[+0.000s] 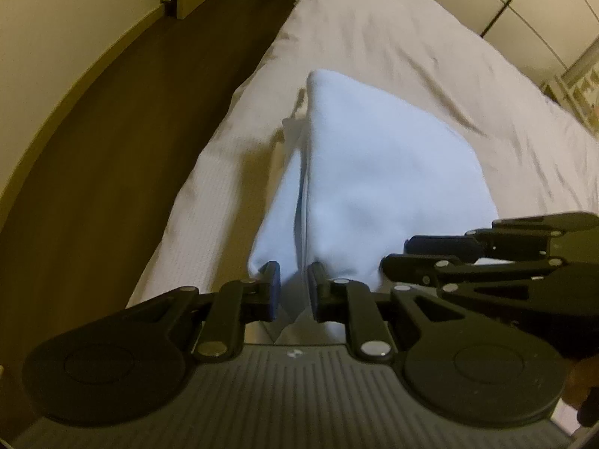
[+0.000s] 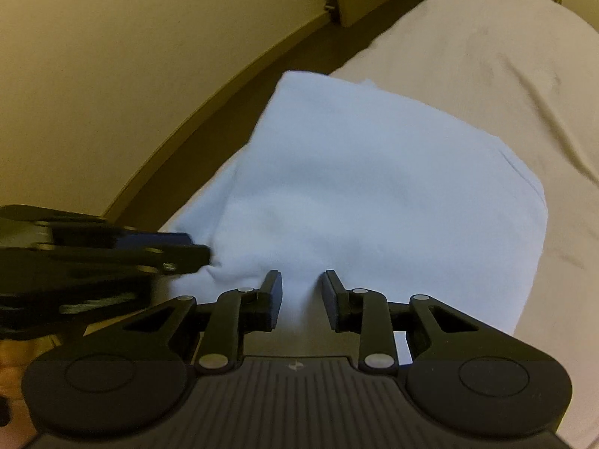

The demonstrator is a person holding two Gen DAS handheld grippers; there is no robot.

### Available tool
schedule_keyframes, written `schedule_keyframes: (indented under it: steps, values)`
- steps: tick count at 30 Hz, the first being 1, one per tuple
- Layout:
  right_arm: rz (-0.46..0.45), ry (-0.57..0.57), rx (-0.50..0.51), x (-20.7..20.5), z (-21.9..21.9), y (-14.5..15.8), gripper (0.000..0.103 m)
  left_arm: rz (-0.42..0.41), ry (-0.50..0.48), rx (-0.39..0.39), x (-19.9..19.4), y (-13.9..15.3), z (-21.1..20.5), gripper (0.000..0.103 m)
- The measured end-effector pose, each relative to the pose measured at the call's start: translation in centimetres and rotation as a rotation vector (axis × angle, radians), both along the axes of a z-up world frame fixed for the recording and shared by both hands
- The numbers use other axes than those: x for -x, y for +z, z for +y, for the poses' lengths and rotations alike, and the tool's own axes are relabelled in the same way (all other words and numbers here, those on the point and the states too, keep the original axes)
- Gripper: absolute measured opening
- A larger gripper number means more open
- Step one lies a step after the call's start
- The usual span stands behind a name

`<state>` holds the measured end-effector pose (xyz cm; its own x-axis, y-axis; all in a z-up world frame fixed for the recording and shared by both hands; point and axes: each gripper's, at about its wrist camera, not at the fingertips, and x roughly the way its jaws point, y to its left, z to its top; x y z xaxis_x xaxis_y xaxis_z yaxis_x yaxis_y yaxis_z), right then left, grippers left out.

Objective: Fold clothes
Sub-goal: 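Lower the blue bundle onto the folded cream towel with both grippers, then open both grippers and withdraw from the stacked bundle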

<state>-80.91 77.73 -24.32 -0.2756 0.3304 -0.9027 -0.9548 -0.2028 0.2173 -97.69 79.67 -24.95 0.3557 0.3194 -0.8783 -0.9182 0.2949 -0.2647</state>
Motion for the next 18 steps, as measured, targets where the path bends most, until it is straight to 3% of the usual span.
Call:
schedule_keyframes:
  steps: [5,10,12,14,18]
  values:
    - [0.047,-0.025,-0.011,-1.2,0.1,1.3,0.031,-0.012,0.011,-0.011,0.3,1.5,-0.6,0.013]
    - [0.041,-0.028,0.019,-0.2,-0.6,0.1,0.030,0.049,0.052,0.063,-0.2,1.5,-0.6,0.013]
    - [0.045,-0.042,0.019,-0.8,-1.3,0.7,0.033,0.071,0.073,0.071,-0.6,2.4,-0.7,0.013]
    - [0.050,-0.060,0.022,-1.6,-2.1,1.2,0.045,0.109,0.095,0.076,-1.1,3.5,-1.0,0.017]
    - [0.058,-0.098,0.030,-3.2,-3.7,2.2,0.054,0.205,0.108,0.061,-2.2,5.5,-2.2,0.028]
